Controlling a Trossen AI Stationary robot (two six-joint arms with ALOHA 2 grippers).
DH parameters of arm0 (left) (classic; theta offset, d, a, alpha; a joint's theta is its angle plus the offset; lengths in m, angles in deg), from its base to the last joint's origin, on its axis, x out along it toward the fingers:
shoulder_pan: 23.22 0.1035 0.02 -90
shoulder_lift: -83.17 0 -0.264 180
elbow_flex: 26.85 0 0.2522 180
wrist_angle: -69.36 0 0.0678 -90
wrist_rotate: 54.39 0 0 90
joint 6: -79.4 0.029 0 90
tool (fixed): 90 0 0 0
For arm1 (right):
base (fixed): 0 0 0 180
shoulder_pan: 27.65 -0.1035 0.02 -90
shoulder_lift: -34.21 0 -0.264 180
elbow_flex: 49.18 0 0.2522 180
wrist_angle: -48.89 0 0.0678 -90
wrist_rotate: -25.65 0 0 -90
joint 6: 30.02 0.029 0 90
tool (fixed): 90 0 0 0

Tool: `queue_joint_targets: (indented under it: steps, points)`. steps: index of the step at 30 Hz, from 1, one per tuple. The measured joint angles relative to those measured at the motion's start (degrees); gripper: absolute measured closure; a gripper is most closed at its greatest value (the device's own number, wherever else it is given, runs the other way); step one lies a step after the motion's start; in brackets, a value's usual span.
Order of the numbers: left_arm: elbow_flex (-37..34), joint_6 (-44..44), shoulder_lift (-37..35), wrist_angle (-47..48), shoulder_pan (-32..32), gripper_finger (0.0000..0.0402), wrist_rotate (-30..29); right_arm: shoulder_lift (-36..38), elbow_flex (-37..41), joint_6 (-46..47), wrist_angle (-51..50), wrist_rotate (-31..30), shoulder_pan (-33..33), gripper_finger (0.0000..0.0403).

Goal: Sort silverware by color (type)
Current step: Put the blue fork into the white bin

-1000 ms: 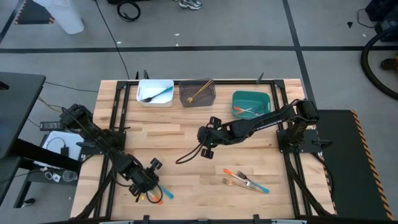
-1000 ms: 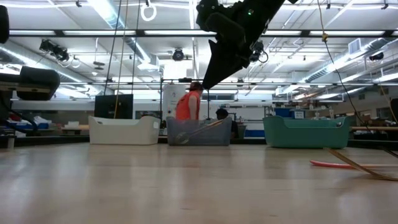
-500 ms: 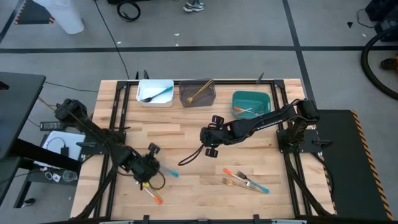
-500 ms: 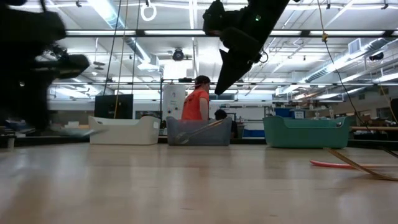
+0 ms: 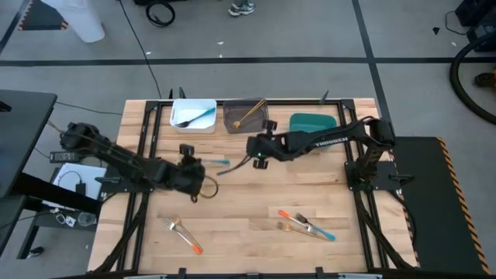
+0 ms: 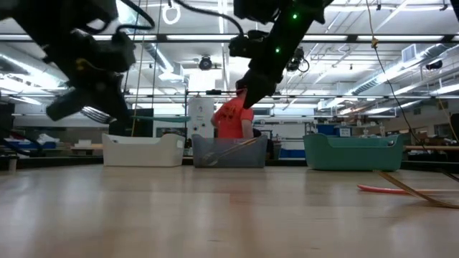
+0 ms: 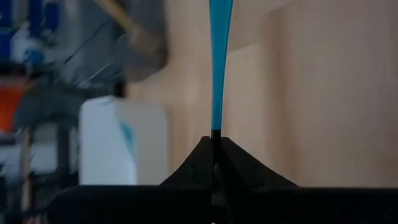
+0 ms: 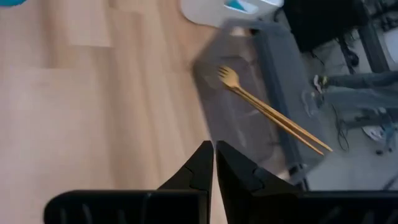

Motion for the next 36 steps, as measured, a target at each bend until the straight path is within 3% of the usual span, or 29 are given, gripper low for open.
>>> queue_joint_targets:
  steps: [7, 14, 18, 24, 36]
  points:
    - [0.09, 1.07, 0.0, -2.14, 13.56, 0.0382, -1.53, 0.0, 0.0, -2.99, 0.64, 3.2, 5.3, 0.0373]
    - [0.09, 3.29, 0.0, -10.01, 26.54, 0.0381, -0.75, 0.02, 0.0, -8.95, 3.7, 17.11, 9.22, 0.0373]
    - [0.09, 7.0, 0.0, -14.32, 33.57, 0.0381, 5.1, 0.02, 0.0, -13.53, 4.46, 25.13, 11.23, 0.0373]
    - [1.01, 9.5, 0.0, -17.58, 42.47, 0.0381, 13.37, 0.02, 0.0, -17.57, 5.91, 27.6, 14.13, 0.0373]
    - [2.05, 16.62, 1.25, -21.04, 54.27, 0.0381, 18.76, 0.04, 0.0, -19.25, 7.5, 33.46, 18.11, 0.0373]
